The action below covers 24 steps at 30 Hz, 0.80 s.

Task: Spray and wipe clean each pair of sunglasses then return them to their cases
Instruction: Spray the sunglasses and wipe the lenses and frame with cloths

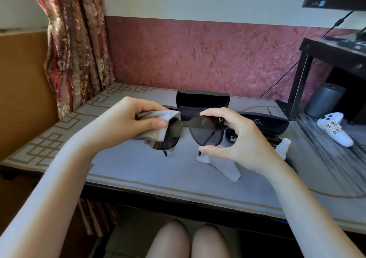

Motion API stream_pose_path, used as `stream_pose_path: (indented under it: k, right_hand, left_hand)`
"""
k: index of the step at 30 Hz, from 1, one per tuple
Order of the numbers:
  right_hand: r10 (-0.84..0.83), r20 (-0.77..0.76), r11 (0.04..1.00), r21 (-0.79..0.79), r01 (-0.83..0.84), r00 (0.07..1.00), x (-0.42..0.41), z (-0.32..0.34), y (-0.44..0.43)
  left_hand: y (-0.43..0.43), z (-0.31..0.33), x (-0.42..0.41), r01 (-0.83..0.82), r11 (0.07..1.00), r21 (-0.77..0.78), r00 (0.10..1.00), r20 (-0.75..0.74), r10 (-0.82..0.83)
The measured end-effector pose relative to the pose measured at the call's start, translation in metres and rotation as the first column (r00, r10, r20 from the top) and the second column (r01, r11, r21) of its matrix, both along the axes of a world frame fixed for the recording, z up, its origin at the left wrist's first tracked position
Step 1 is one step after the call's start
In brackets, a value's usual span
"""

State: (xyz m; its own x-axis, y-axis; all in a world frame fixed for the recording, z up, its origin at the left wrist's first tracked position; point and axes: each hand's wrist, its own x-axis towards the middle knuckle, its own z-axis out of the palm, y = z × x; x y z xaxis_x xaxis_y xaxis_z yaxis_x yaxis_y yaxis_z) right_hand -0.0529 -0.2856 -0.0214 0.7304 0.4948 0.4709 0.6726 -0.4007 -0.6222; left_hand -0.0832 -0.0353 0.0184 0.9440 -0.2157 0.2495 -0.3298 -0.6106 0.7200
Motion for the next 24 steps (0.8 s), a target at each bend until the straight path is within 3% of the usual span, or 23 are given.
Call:
stream_pose_path:
  k: [5, 9, 19, 24]
  right_hand:
    - [0.002, 0.029, 1.000, 0.001, -0.002, 1.000, 0.000, 0.000, 0.001]
    - [0.029, 0.106, 0.999, -0.039, -0.025, 0.994, -0.001, 0.002, 0.004]
    - [0.025, 0.037, 1.000, 0.011, -0.025, 0.999, -0.003, 0.003, 0.003]
    - [0.011, -0.012, 0.999, 0.049, -0.010, 1.000, 0.000, 0.000, -0.003]
  left_hand:
    - [-0.005, -0.002, 0.001, 0.032, 0.995, 0.093, 0.997, -0.076, -0.025]
    - [-0.020, -0.005, 0.004, -0.011, 0.993, 0.121, 0.999, -0.028, 0.015]
    - [-0.017, -0.010, 0.007, 0.006, 0.999, -0.045, 1.000, 0.020, -0.005]
    - [0.000, -0.007, 0.001, 0.028, 0.999, -0.039, 0.999, 0.020, -0.027]
